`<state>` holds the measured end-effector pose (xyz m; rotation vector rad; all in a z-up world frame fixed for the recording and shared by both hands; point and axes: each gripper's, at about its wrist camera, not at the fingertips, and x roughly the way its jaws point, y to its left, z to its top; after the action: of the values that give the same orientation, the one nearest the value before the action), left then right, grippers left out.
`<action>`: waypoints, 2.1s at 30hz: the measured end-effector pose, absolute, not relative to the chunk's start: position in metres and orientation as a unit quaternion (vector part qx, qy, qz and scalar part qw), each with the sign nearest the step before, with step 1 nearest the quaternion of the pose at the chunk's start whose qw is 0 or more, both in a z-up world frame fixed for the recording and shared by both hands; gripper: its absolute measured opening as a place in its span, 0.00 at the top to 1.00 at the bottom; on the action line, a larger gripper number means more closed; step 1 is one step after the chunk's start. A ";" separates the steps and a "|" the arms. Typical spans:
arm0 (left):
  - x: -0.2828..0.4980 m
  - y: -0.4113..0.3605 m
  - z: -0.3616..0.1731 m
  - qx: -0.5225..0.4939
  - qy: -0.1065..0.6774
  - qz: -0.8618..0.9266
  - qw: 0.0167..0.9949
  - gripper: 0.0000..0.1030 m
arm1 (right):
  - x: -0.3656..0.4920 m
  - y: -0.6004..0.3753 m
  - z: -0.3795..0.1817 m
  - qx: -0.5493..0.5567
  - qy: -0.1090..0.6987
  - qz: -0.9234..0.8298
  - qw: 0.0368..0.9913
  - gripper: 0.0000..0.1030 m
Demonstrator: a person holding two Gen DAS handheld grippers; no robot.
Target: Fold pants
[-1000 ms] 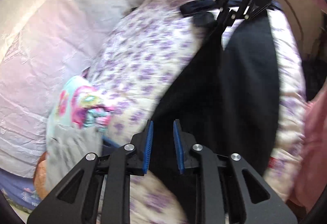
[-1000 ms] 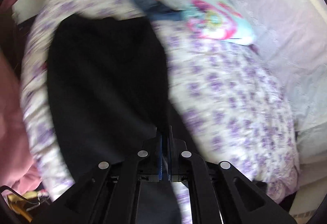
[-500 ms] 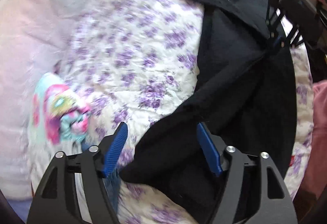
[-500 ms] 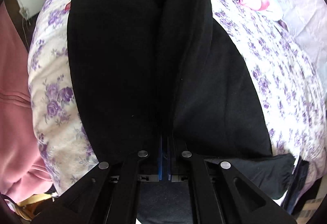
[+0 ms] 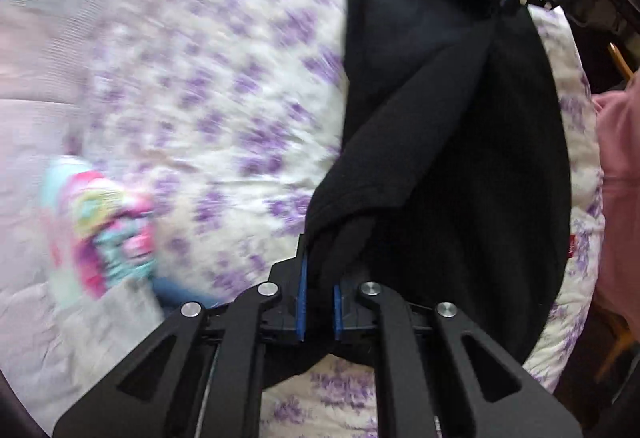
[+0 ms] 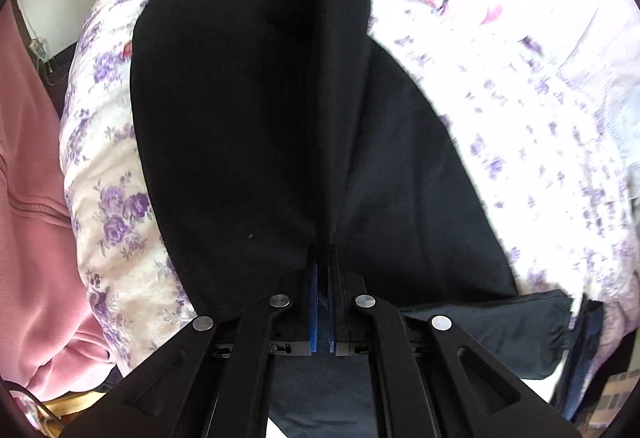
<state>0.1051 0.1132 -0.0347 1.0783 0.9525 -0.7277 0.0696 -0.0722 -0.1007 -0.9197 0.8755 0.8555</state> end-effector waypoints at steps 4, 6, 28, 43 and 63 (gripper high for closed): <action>0.023 0.123 -0.012 0.479 0.359 -0.301 0.742 0.92 | 0.057 -0.076 -0.087 -0.417 0.375 0.378 0.736 0.96; -0.020 0.126 -0.022 0.478 0.337 -0.295 0.756 0.91 | 0.051 -0.078 -0.090 -0.421 0.377 0.381 0.732 0.96; -0.046 0.272 -0.075 0.086 0.352 -0.158 0.918 0.20 | 0.096 0.167 -0.046 -0.325 0.325 0.590 0.664 0.51; -0.023 0.289 -0.123 -0.034 0.413 -0.290 0.863 0.20 | 0.142 0.255 -0.083 -0.329 0.425 0.653 0.533 0.80; -0.034 0.279 -0.049 0.013 0.325 -0.179 0.929 0.10 | 0.165 0.117 -0.023 -0.128 0.352 0.468 0.801 0.33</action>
<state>-0.0342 0.2788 -0.0494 0.0275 0.6651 -0.3668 0.1649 0.1174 -0.0226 -0.2748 0.7540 1.0027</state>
